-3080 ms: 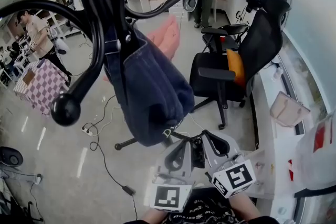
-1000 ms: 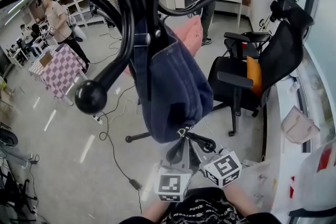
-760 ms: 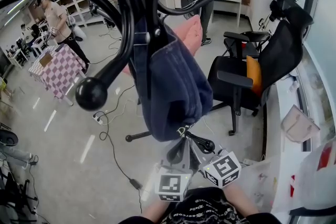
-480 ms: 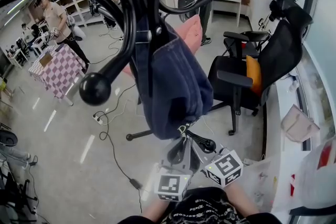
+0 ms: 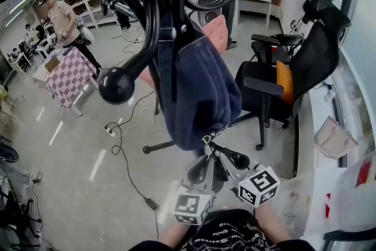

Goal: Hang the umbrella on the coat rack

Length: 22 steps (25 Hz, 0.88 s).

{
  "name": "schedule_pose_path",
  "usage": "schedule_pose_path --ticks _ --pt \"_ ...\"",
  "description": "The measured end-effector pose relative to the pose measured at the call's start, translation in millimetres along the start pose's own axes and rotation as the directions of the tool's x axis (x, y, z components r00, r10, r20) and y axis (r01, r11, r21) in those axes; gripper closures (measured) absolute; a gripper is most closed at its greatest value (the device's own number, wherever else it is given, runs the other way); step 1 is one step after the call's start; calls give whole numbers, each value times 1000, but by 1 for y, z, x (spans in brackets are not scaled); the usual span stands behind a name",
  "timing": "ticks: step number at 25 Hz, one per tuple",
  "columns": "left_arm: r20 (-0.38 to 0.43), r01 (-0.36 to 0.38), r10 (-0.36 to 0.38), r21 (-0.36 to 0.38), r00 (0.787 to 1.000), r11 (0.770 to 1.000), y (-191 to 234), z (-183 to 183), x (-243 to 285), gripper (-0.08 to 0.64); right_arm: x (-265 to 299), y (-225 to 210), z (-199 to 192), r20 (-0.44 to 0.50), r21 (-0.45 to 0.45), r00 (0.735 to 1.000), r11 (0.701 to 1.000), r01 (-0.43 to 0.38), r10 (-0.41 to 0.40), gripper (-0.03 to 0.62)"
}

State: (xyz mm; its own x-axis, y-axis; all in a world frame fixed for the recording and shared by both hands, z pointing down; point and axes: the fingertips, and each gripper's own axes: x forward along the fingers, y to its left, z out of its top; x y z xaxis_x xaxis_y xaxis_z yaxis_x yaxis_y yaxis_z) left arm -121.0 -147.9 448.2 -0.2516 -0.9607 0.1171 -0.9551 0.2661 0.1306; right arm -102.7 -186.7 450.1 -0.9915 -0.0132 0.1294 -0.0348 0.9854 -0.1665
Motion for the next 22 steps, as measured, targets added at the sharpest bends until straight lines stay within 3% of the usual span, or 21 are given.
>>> schedule_pose_path --ticks 12,22 --pt "-89 76 -82 -74 993 994 -19 -41 -7 546 -22 4 -38 -73 36 996 998 51 -49 555" --pt "-171 88 -94 -44 981 995 -31 -85 -13 547 -40 0 -89 -163 51 975 985 163 -153 555"
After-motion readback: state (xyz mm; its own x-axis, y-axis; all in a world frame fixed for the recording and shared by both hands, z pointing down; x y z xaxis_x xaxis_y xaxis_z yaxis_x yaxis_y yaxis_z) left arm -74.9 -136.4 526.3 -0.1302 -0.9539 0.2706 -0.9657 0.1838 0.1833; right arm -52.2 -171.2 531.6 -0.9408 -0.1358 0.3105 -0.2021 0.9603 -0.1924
